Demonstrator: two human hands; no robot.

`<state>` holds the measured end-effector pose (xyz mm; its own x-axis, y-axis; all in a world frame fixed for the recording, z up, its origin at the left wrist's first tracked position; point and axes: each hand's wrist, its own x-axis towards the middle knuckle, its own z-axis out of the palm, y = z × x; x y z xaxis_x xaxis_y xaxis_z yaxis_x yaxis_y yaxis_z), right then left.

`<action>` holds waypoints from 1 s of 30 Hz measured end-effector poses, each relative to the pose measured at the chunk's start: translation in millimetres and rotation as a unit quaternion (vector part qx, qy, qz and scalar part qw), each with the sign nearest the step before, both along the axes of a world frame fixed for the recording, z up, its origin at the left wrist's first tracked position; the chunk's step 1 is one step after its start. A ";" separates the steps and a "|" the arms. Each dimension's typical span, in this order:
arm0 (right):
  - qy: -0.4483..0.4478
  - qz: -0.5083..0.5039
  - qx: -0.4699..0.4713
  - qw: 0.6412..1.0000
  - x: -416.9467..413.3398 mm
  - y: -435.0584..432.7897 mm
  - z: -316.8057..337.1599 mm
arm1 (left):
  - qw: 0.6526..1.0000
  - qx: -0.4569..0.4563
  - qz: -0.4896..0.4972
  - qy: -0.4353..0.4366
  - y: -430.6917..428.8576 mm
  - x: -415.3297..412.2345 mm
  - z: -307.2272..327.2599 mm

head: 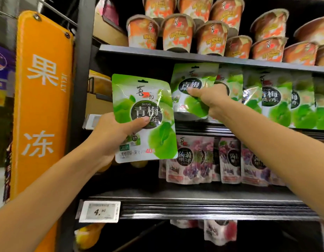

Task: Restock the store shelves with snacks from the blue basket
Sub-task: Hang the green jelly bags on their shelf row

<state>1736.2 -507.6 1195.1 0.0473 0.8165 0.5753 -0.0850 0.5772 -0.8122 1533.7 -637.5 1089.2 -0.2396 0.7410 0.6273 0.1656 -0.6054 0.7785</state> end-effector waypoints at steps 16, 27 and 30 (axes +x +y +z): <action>-0.250 -0.093 0.088 0.960 15.3 -9.6 -21.1 | 0.999 -0.020 -0.027 0.004 15.4 11.4 -22.0; -0.309 -0.185 0.098 0.928 26.1 -18.1 -30.3 | 0.999 -0.029 -0.015 -0.009 5.5 9.1 -20.6; -0.327 -0.232 0.116 0.909 21.3 -17.5 -33.8 | 0.999 -0.030 -0.018 -0.010 3.4 12.3 -19.2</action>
<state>1757.5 -525.0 1161.3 -0.0581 0.6491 0.7585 0.6682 0.5898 -0.4536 1545.9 -634.1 1070.0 -0.2246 0.7850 0.5773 0.1282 -0.5635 0.8161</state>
